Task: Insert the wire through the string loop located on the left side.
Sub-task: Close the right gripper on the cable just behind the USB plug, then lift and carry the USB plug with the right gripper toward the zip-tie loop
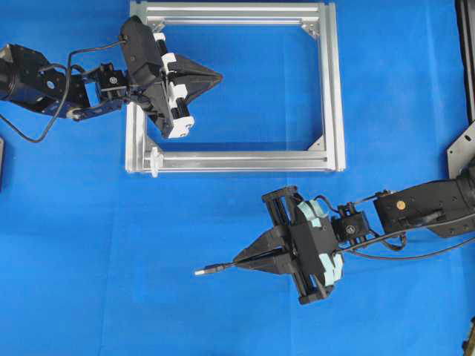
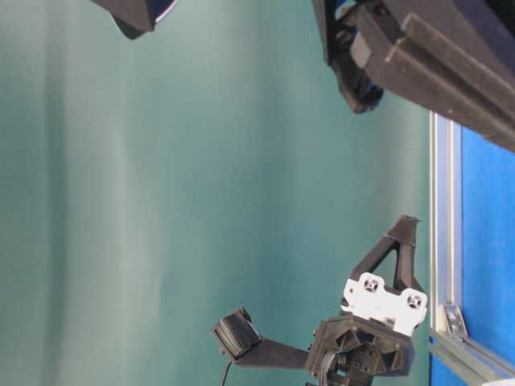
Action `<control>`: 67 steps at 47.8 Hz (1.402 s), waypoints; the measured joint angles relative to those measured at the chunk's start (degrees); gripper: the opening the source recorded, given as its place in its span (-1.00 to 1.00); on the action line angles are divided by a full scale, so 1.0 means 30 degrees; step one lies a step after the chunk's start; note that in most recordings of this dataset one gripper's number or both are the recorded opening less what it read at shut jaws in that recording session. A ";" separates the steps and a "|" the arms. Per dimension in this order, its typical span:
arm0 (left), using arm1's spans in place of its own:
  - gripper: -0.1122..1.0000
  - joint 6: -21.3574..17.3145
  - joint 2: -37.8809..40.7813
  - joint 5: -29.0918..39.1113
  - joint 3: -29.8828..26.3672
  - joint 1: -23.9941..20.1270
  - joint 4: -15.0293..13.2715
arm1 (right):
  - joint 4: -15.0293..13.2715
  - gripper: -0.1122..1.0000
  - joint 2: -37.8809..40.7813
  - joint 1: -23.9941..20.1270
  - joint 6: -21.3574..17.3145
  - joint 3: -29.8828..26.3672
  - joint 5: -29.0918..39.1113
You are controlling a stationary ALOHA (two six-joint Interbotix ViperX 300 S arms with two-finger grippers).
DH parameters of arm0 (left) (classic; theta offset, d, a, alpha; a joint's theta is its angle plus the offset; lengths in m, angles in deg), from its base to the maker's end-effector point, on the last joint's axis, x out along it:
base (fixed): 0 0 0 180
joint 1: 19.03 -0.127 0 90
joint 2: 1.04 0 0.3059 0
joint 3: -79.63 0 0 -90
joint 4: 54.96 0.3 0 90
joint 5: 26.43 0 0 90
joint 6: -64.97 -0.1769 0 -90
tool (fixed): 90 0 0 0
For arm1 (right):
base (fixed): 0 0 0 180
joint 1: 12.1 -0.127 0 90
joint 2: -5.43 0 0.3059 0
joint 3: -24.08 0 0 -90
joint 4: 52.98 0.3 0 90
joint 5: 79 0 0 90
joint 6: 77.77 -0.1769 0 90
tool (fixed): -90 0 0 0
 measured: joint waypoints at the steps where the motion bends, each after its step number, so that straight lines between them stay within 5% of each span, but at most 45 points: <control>1: -0.80 0.0000 0.0000 0.0000 0.0000 0.0000 0.0000 | 0.0000 -0.80 0.0000 0.0000 0.0000 0.0000 0.0000; 50: -0.80 0.0000 0.0000 0.0029 0.0000 -0.0029 0.0000 | 0.0000 -0.80 0.0000 0.0088 0.0059 0.0176 0.0000; 67: -0.80 0.0000 0.0000 0.0000 0.0000 0.0000 0.0000 | 0.0000 -0.80 0.0000 0.3076 0.0117 0.0908 -0.0059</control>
